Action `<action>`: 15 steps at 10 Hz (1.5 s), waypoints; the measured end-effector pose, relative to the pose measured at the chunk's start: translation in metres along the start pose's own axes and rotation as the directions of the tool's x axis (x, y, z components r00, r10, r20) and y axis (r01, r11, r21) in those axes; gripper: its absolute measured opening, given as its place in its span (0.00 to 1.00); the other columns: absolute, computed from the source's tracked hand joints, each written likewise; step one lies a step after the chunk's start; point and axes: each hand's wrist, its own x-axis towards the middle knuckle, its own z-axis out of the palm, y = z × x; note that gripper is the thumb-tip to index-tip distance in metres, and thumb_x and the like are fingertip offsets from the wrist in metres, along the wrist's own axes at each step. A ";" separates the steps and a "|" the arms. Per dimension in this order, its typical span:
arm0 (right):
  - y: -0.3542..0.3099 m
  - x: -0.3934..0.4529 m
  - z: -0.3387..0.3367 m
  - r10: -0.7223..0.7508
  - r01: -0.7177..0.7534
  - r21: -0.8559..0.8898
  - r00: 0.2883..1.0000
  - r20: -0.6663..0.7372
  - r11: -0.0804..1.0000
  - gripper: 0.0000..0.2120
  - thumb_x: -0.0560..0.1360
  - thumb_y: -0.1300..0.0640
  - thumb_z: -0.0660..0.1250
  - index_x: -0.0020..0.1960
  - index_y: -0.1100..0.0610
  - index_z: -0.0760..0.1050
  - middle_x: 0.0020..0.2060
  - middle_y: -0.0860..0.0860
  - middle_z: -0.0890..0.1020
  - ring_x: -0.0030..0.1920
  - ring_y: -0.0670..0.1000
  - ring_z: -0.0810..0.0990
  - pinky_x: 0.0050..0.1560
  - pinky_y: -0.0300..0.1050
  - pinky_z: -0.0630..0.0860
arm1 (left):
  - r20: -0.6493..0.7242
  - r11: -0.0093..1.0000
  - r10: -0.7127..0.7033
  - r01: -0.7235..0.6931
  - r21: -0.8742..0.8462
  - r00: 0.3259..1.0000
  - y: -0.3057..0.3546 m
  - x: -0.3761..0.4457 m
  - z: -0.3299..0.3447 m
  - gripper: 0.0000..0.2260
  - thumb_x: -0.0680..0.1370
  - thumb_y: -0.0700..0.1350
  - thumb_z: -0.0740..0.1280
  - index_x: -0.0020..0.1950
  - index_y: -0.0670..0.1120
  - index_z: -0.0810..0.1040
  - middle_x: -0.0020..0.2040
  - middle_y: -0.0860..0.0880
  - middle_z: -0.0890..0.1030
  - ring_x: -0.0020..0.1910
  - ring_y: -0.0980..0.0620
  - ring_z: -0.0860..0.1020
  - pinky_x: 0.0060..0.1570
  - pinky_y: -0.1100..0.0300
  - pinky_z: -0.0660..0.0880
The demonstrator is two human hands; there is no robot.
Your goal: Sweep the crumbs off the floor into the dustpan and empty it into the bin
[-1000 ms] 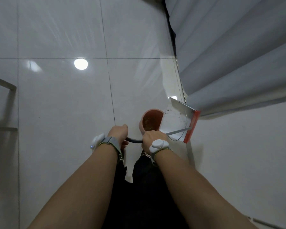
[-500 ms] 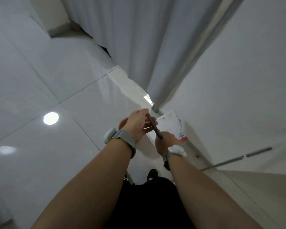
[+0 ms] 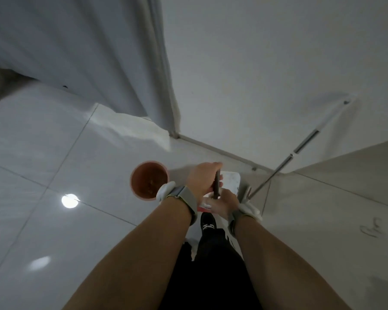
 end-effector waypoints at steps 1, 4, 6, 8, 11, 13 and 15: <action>0.017 0.008 -0.013 -0.022 0.020 0.038 0.998 0.061 0.999 0.17 0.59 0.43 0.73 0.46 0.45 0.76 0.43 0.44 0.83 0.38 0.49 0.84 0.46 0.52 0.82 | -0.006 0.998 -0.063 0.063 0.010 0.998 -0.012 0.023 0.016 0.12 0.78 0.51 0.65 0.50 0.42 0.78 0.54 0.36 0.81 0.45 0.44 0.80 0.52 0.50 0.80; 0.030 0.049 -0.026 -0.013 0.013 0.119 1.000 0.004 0.993 0.22 0.70 0.59 0.72 0.61 0.47 0.72 0.40 0.43 0.83 0.40 0.42 0.82 0.47 0.45 0.81 | -0.095 0.980 -0.161 0.170 0.099 0.982 -0.035 0.093 0.035 0.19 0.76 0.56 0.67 0.56 0.42 0.81 0.53 0.40 0.82 0.49 0.44 0.84 0.57 0.51 0.78; 0.026 0.073 -0.029 -0.015 0.000 0.082 0.984 0.178 0.997 0.29 0.76 0.61 0.65 0.74 0.48 0.62 0.51 0.56 0.80 0.47 0.53 0.74 0.58 0.56 0.74 | -0.063 0.972 -0.228 0.230 0.041 0.972 -0.038 0.120 0.019 0.24 0.75 0.60 0.67 0.60 0.43 0.79 0.54 0.39 0.80 0.49 0.44 0.80 0.58 0.54 0.74; 0.011 0.098 -0.019 -0.032 0.025 0.042 0.985 0.171 0.999 0.21 0.80 0.61 0.58 0.72 0.53 0.65 0.55 0.58 0.81 0.49 0.58 0.78 0.56 0.53 0.75 | -0.120 0.972 -0.222 0.229 0.048 0.968 -0.035 0.147 0.015 0.15 0.73 0.62 0.68 0.47 0.51 0.79 0.58 0.42 0.82 0.60 0.44 0.79 0.61 0.54 0.72; -0.022 0.139 -0.034 0.061 -0.055 0.131 0.997 -0.039 0.990 0.13 0.76 0.54 0.60 0.60 0.48 0.72 0.48 0.51 0.83 0.46 0.56 0.83 0.50 0.51 0.79 | -0.059 0.987 -0.150 0.153 0.052 0.987 0.006 0.169 0.028 0.12 0.80 0.56 0.61 0.41 0.53 0.75 0.48 0.49 0.77 0.45 0.52 0.75 0.40 0.64 0.73; -0.024 0.147 -0.046 0.107 -0.096 0.142 0.992 -0.070 0.985 0.15 0.76 0.55 0.60 0.62 0.49 0.73 0.50 0.52 0.84 0.47 0.58 0.84 0.53 0.57 0.80 | -0.029 0.966 -0.149 0.152 0.208 0.988 0.018 0.159 0.014 0.11 0.80 0.56 0.61 0.50 0.49 0.76 0.52 0.47 0.78 0.50 0.50 0.75 0.55 0.53 0.74; -0.063 0.121 -0.032 0.084 -0.087 -0.024 0.990 -0.114 0.996 0.14 0.78 0.55 0.59 0.61 0.53 0.76 0.51 0.54 0.82 0.50 0.57 0.82 0.53 0.50 0.79 | -0.111 0.989 -0.030 0.046 0.141 0.993 0.030 0.136 -0.034 0.15 0.81 0.52 0.60 0.58 0.42 0.76 0.52 0.43 0.84 0.47 0.47 0.82 0.52 0.53 0.78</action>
